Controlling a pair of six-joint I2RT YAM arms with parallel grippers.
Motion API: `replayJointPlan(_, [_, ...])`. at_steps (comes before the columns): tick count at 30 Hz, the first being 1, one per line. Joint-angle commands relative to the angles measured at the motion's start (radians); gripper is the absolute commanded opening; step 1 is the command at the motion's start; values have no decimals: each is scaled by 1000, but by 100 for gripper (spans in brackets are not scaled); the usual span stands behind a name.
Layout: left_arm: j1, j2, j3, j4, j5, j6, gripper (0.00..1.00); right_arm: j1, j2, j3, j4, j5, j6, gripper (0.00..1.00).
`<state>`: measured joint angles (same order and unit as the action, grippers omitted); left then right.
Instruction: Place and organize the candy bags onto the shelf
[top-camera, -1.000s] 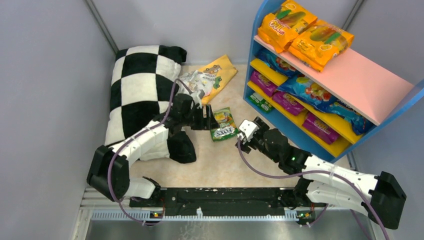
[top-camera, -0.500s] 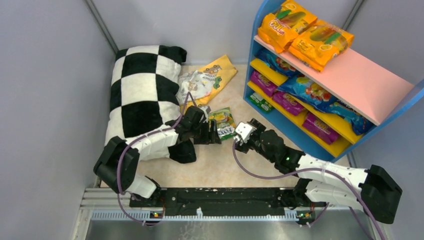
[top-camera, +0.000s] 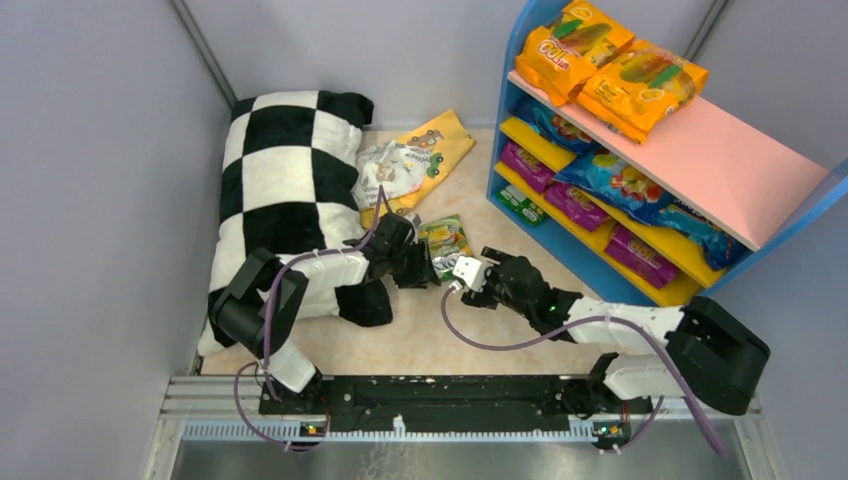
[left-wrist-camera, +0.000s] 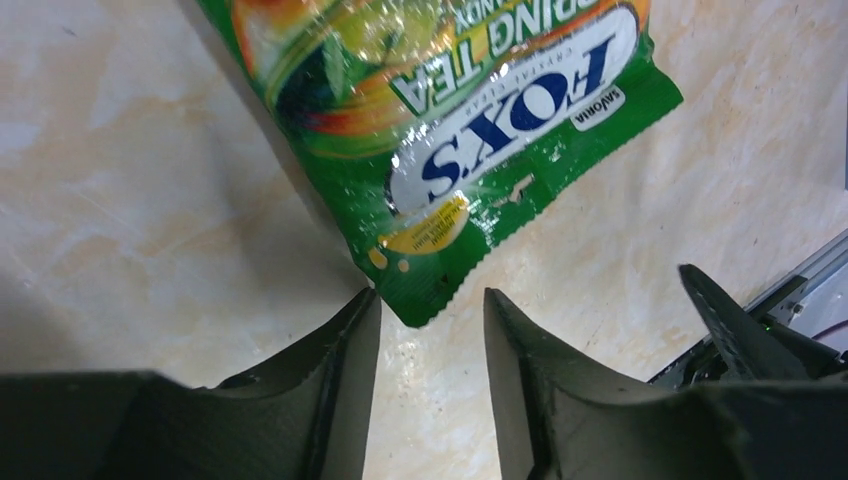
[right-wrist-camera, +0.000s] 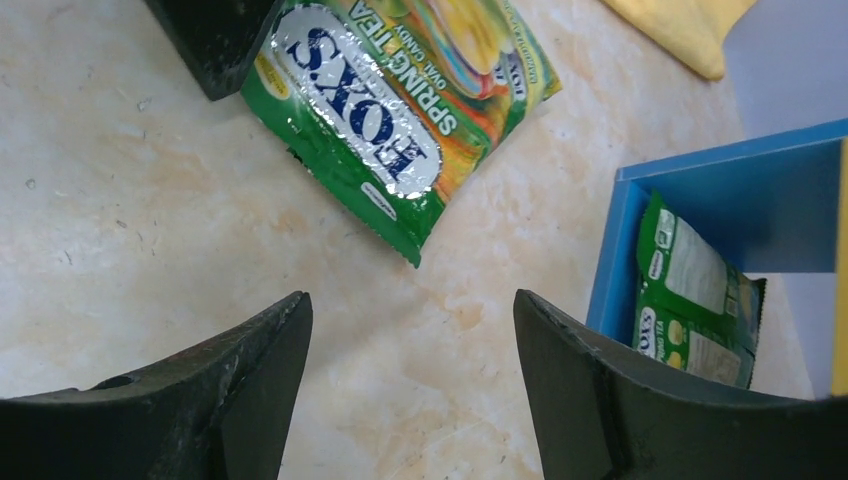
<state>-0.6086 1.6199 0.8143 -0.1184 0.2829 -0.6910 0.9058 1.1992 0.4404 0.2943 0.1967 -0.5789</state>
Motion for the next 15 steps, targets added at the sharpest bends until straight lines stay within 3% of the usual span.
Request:
replayJointPlan(1, [33, 33, 18, 87, 43, -23, 46, -35, 81, 57, 131, -88, -63, 73])
replayJointPlan(7, [54, 56, 38, 111, 89, -28, 28, -66, 182, 80, 209, -193, -123, 71])
replayJointPlan(12, [90, 30, 27, 147, 118, -37, 2, -67, 233, 93, 239, -246, -174, 72])
replayJointPlan(15, [94, -2, 30, 134, 124, -32, 0, -66, 233, 89, 238, -302, -213, 72])
